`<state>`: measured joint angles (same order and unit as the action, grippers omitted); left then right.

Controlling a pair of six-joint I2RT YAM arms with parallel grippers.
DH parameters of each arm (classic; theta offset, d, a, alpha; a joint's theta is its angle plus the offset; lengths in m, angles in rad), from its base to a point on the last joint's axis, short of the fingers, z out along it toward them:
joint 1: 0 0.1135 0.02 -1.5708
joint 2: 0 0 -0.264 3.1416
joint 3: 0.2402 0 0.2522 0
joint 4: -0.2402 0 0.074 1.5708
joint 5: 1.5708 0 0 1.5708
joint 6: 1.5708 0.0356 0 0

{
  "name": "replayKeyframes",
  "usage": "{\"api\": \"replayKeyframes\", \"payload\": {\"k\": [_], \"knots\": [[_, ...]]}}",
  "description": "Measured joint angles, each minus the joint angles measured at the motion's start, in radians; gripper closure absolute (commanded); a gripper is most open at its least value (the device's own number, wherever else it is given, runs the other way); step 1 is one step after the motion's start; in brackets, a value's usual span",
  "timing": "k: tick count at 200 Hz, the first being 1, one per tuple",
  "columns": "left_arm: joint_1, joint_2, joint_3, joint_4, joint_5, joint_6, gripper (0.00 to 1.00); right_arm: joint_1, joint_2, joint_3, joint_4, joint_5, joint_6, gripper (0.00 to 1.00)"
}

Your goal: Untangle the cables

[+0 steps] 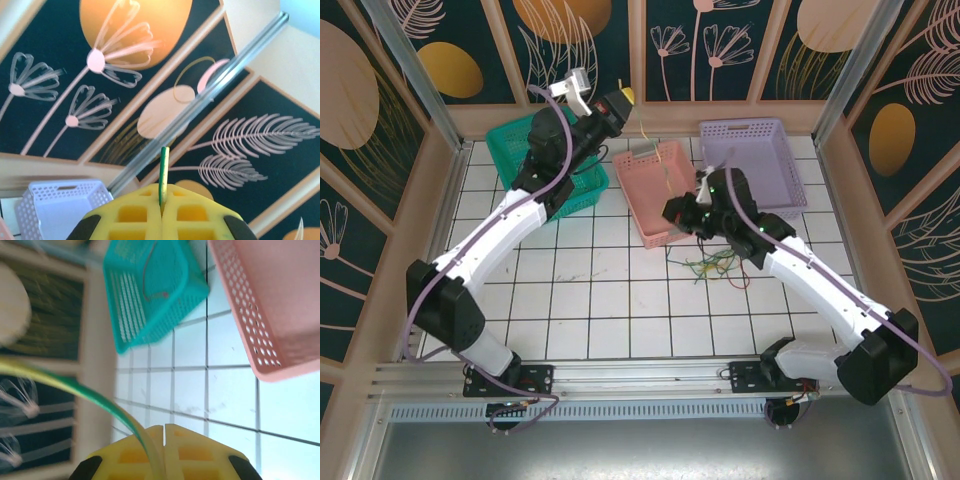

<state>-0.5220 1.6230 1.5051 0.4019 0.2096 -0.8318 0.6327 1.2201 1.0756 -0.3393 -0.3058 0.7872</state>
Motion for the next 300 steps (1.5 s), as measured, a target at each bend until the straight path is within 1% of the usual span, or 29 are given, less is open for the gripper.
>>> {"api": "replayKeyframes", "payload": {"k": [28,62,107,134,161,166,195,212,228,242,272,300], "knots": [[0.000,0.095,0.074,-0.040,0.101,0.027,1.00,0.047,0.000,0.000,-0.105,0.032,-0.195,1.00],[0.000,0.150,0.109,-0.077,0.192,0.069,1.00,0.074,0.008,0.000,-0.199,0.099,-0.336,1.00],[0.000,0.154,0.109,-0.094,0.281,0.146,1.00,0.118,0.005,0.000,-0.258,0.157,-0.416,1.00],[0.000,0.150,0.104,-0.091,0.293,0.159,1.00,0.117,-0.043,0.000,-0.277,0.166,-0.426,1.00],[0.005,0.108,0.047,-0.068,0.274,0.158,1.00,0.117,-0.068,0.021,-0.308,0.153,-0.450,1.00],[0.007,0.098,0.039,-0.067,0.267,0.155,1.00,0.116,-0.067,0.024,-0.312,0.151,-0.454,0.96],[0.011,0.067,0.035,-0.055,0.242,0.129,1.00,0.109,-0.067,0.043,-0.341,0.133,-0.473,0.61],[0.018,0.055,0.035,-0.046,0.232,0.103,1.00,0.092,-0.075,0.063,-0.362,0.123,-0.491,0.50],[0.020,0.047,0.035,-0.048,0.226,0.090,1.00,0.059,-0.101,0.099,-0.372,0.136,-0.487,0.43],[0.021,0.042,0.035,-0.055,0.222,0.086,1.00,0.029,-0.142,0.131,-0.363,0.166,-0.482,0.40],[0.021,0.031,0.035,-0.089,0.216,0.086,1.00,-0.052,-0.237,0.190,-0.324,0.229,-0.461,0.40],[0.021,0.031,0.035,-0.117,0.208,0.086,1.00,-0.084,-0.258,0.229,-0.264,0.264,-0.440,0.40]]}}
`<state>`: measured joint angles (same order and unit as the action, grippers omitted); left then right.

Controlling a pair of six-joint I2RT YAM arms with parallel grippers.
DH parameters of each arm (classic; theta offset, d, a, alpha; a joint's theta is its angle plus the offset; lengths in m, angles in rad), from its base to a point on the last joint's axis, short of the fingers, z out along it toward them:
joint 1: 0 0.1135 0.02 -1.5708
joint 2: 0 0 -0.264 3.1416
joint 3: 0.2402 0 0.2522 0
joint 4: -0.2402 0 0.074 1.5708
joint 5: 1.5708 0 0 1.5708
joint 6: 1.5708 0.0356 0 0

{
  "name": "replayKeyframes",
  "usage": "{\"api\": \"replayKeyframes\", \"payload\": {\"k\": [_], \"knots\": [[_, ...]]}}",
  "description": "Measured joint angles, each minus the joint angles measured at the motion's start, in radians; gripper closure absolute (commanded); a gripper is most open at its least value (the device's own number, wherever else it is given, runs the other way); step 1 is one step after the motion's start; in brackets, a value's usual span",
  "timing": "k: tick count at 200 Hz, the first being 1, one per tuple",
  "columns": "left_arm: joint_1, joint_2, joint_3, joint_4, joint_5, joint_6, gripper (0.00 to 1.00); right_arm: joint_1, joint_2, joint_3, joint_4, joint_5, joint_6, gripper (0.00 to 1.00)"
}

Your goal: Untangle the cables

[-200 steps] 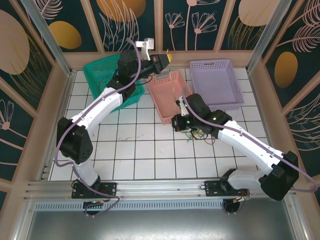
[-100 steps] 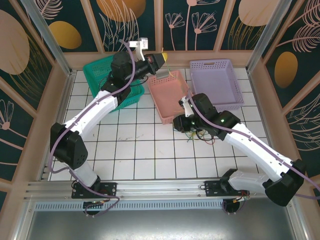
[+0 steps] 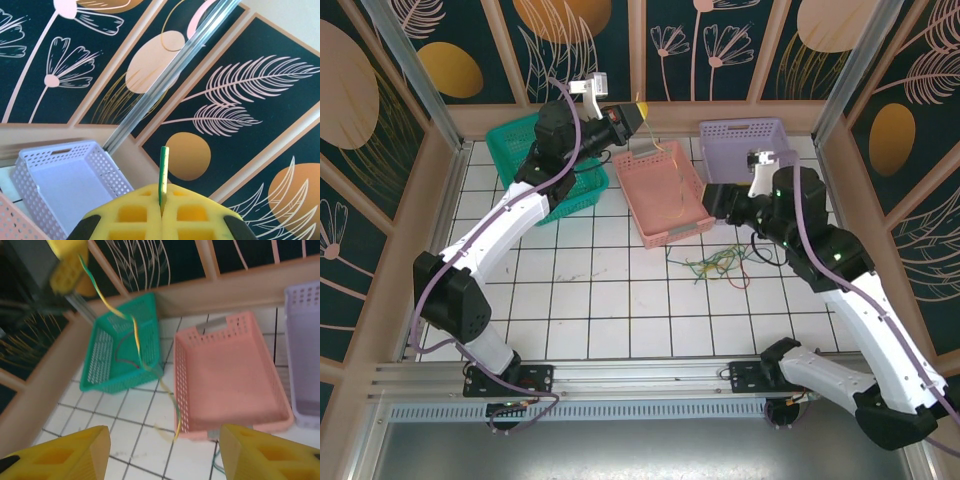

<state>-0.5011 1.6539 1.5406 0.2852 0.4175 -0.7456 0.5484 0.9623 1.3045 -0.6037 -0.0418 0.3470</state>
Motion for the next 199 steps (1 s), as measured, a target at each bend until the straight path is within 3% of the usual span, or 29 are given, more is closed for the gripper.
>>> {"api": "replayKeyframes", "payload": {"k": [72,111,146,199], "knots": [[0.000,0.000,0.000,-0.026,0.010,-0.016,1.00,-0.030,0.187,0.017,0.101,-0.016,-0.028,0.40],[0.000,0.000,0.000,-0.028,0.024,-0.027,1.00,-0.024,0.330,0.037,0.131,-0.051,-0.088,0.44],[0.000,0.000,0.000,-0.028,0.024,-0.034,1.00,-0.012,0.368,0.053,0.155,-0.073,-0.106,0.46],[-0.002,0.002,0.000,-0.031,0.023,-0.033,1.00,-0.002,0.369,0.053,0.179,-0.072,-0.097,0.30]]}}
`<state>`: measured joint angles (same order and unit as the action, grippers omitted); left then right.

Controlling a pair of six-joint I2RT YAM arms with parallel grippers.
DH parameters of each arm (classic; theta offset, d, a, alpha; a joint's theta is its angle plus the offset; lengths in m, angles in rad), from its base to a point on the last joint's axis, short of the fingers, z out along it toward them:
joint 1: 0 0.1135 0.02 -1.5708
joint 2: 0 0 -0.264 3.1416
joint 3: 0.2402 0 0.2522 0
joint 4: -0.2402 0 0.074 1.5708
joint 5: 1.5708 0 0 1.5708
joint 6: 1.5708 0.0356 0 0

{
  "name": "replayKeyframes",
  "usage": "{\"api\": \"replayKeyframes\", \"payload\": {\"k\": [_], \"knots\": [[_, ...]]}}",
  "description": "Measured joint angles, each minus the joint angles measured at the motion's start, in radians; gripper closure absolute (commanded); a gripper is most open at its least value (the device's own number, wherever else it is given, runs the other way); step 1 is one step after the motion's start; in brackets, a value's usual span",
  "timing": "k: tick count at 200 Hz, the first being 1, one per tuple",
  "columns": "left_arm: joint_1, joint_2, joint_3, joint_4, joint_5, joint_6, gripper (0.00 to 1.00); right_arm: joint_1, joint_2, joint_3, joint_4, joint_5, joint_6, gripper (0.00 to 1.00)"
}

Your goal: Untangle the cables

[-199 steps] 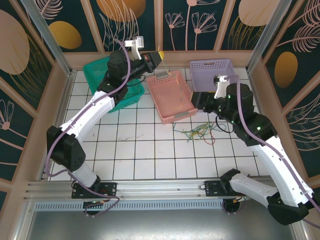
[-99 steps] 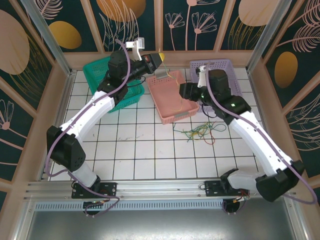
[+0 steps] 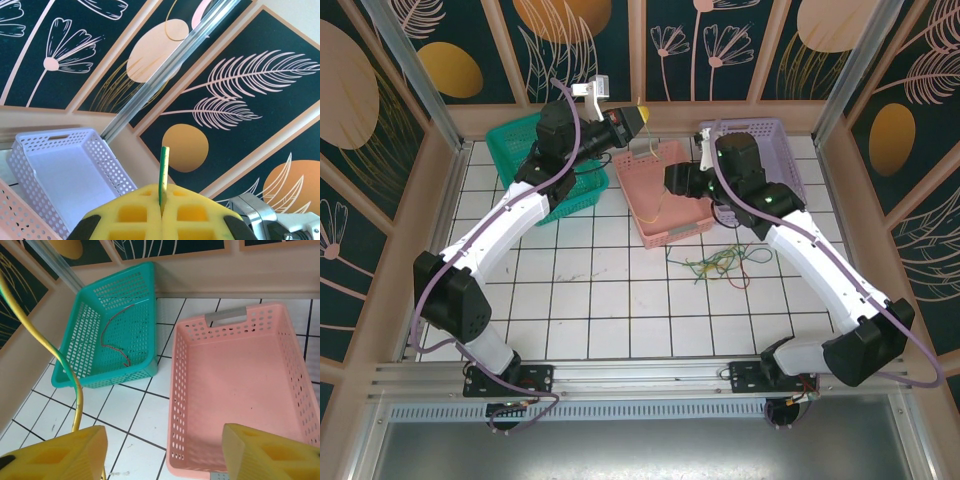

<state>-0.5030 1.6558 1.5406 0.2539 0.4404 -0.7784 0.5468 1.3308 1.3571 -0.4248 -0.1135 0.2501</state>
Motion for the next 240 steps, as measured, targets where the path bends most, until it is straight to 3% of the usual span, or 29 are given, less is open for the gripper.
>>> {"api": "replayKeyframes", "payload": {"k": [50,71,96,129,139,159,179,183,196,208,220,240], "knots": [[-0.003,0.000,-0.011,-0.023,0.000,0.007,1.00,0.005,-0.060,0.000,0.003,0.008,0.017,0.20],[-0.004,0.005,-0.013,-0.026,0.000,0.007,1.00,0.005,-0.068,0.010,0.003,-0.016,0.012,0.21],[-0.008,0.010,-0.013,-0.027,0.000,0.007,1.00,0.005,-0.031,0.032,-0.004,-0.042,-0.007,0.29],[-0.010,0.017,-0.013,-0.028,0.001,0.008,1.00,0.005,0.065,0.072,-0.010,-0.046,-0.050,0.50],[-0.011,0.019,-0.013,-0.030,0.000,0.008,1.00,0.005,0.091,0.077,-0.014,-0.047,-0.067,0.62],[-0.014,0.022,-0.013,-0.035,0.000,0.008,1.00,0.005,0.126,0.085,-0.020,-0.049,-0.071,1.00],[-0.015,0.023,-0.013,-0.038,-0.001,0.008,1.00,0.005,0.126,0.087,-0.024,-0.039,-0.074,1.00],[-0.015,0.023,-0.013,-0.038,-0.003,0.008,0.92,0.005,0.125,0.088,-0.025,-0.034,-0.074,1.00],[-0.015,0.023,-0.010,-0.039,-0.008,0.007,0.45,0.002,0.123,0.092,-0.027,-0.018,-0.079,1.00],[-0.015,0.022,-0.007,-0.047,-0.024,0.004,0.18,-0.012,0.119,0.092,-0.031,-0.003,-0.081,1.00],[-0.016,0.019,-0.005,-0.058,-0.059,-0.002,0.02,-0.049,0.114,0.092,-0.040,0.012,-0.081,1.00],[-0.021,-0.007,-0.010,-0.096,-0.138,-0.014,0.01,-0.161,0.110,0.092,-0.055,0.037,-0.069,1.00]]}}
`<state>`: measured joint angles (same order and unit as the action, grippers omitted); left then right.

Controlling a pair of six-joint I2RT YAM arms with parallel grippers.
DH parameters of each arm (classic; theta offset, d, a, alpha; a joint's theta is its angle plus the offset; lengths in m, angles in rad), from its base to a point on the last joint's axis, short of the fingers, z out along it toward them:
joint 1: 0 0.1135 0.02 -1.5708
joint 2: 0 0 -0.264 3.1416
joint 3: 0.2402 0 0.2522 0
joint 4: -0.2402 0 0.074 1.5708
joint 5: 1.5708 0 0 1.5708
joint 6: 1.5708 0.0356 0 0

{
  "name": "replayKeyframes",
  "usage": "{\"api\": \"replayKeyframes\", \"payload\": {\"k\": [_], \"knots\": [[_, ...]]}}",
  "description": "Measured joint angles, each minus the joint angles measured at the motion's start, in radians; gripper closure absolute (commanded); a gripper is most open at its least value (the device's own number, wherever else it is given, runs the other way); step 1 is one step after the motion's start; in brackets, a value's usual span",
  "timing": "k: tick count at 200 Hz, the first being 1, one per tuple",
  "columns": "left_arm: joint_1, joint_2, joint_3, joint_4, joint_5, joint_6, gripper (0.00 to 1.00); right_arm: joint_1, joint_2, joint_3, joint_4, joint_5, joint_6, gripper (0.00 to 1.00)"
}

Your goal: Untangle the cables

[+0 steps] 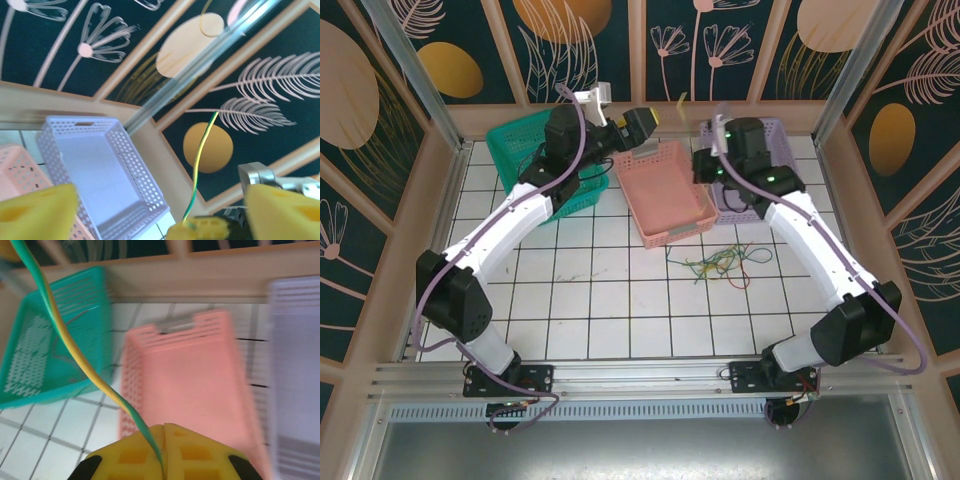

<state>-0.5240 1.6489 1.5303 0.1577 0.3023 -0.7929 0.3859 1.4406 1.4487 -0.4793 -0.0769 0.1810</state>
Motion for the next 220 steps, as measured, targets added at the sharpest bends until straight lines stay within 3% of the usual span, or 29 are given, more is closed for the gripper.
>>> {"api": "replayKeyframes", "payload": {"k": [41,70,102,124,139,154,180,209,220], "knots": [[-0.028,-0.114,-0.085,-0.043,-0.104,-0.002,0.04,-0.261,0.058,0.024,-0.013,0.044,0.076,1.00],[-0.114,-0.141,-0.159,-0.058,-0.132,-0.003,0.07,-0.377,0.249,0.107,-0.014,0.061,0.100,1.00],[-0.211,-0.141,-0.246,-0.078,-0.154,-0.026,0.09,-0.440,0.510,0.299,-0.066,0.041,0.117,1.00],[-0.232,-0.141,-0.258,-0.090,-0.168,-0.035,0.09,-0.454,0.666,0.448,-0.118,0.000,0.125,0.67],[-0.235,-0.141,-0.258,-0.093,-0.183,-0.035,0.10,-0.452,0.722,0.500,-0.151,-0.017,0.126,0.52],[-0.235,-0.141,-0.258,-0.113,-0.196,-0.031,0.12,-0.445,0.724,0.502,-0.182,-0.021,0.142,0.46],[-0.235,-0.141,-0.258,-0.156,-0.214,-0.018,0.22,-0.431,0.655,0.457,-0.178,-0.011,0.167,0.45],[-0.236,-0.141,-0.290,-0.171,-0.211,-0.008,0.49,-0.414,0.389,0.224,-0.158,0.011,0.250,0.49],[-0.238,-0.141,-0.318,-0.179,-0.206,0.010,0.53,-0.406,0.253,0.104,-0.149,0.019,0.301,0.50]]}}
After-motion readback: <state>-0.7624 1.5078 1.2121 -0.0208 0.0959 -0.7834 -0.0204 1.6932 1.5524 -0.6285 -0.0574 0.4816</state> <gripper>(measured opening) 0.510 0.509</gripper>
